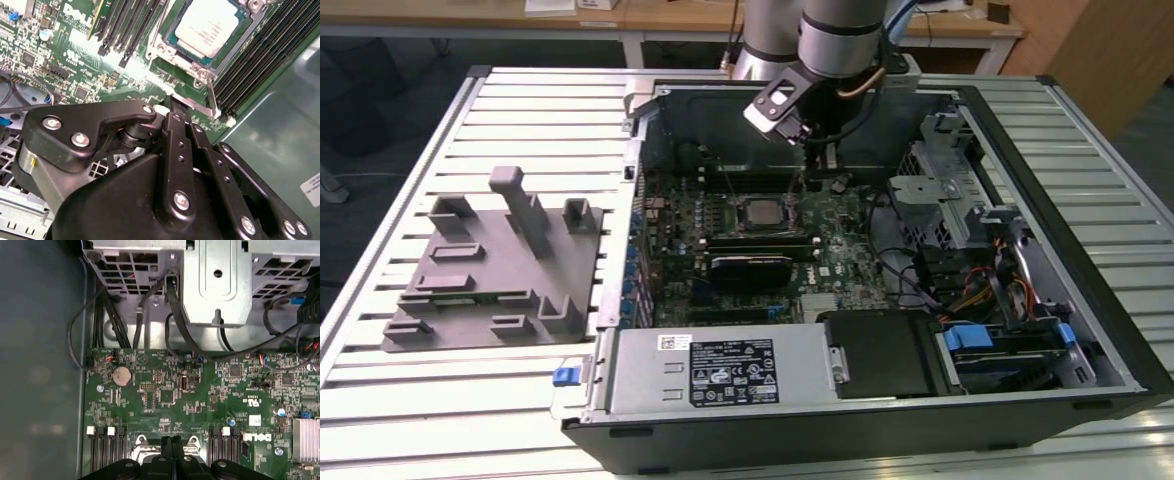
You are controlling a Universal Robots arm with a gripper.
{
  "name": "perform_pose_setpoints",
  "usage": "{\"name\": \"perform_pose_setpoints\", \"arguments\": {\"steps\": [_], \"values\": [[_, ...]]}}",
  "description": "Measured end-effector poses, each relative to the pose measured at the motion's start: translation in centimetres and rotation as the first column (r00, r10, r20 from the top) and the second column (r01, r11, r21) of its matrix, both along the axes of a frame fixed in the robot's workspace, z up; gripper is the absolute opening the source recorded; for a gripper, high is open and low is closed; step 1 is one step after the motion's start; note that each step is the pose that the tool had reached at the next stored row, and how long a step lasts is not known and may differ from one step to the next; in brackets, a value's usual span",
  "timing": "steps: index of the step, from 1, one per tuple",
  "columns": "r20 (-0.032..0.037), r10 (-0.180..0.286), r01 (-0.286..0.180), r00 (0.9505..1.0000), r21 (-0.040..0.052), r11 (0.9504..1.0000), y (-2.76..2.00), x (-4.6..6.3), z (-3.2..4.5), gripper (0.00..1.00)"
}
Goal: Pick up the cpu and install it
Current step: 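Close the cpu cover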
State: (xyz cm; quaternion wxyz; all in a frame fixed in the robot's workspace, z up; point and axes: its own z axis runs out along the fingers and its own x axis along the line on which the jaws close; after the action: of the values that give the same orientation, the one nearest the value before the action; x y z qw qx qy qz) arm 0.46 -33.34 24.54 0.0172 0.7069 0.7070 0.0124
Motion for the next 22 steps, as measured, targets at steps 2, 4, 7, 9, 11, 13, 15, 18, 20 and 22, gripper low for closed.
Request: {"name": "perform_pose_setpoints", "arguments": {"steps": [2,4,7,9,11,13,15,18,20,22], "values": [[0.0,0.0,0.0,1.0,0.0,1.0,0.0,-0.2,-0.1,0.11],[0.0,0.0,0.0,1.0,0.0001,1.0,0.0,-0.4,-0.2,0.11],[0.0,0.0,0.0,1.0,0.0001,1.0,0.0,-0.6,-0.39,0.11],[0.0,0.0,0.0,1.0,0.0,1.0,0.0,-0.6,-0.53,0.11],[0.0,0.0,0.0,1.0,0.0001,1.0,0.0,-0.7,-0.65,0.11],[0.0,0.001,-0.001,1.0,0.0001,1.0,0.0,-0.9,-0.76,0.11],[0.0,0.001,-0.001,1.0,0.0,1.0,0.0,-1.1,-0.85,0.11],[0.0,0.001,-0.001,1.0,0.0,1.0,0.0,-1.4,-1.0,0.11],[0.0,0.001,-0.001,1.0,-0.0001,1.0,0.0,-1.7,-1.06,0.11],[0.0001,0.001,-0.001,1.0,0.0001,1.0,0.0,-2.0,-1.12,0.11]]}}
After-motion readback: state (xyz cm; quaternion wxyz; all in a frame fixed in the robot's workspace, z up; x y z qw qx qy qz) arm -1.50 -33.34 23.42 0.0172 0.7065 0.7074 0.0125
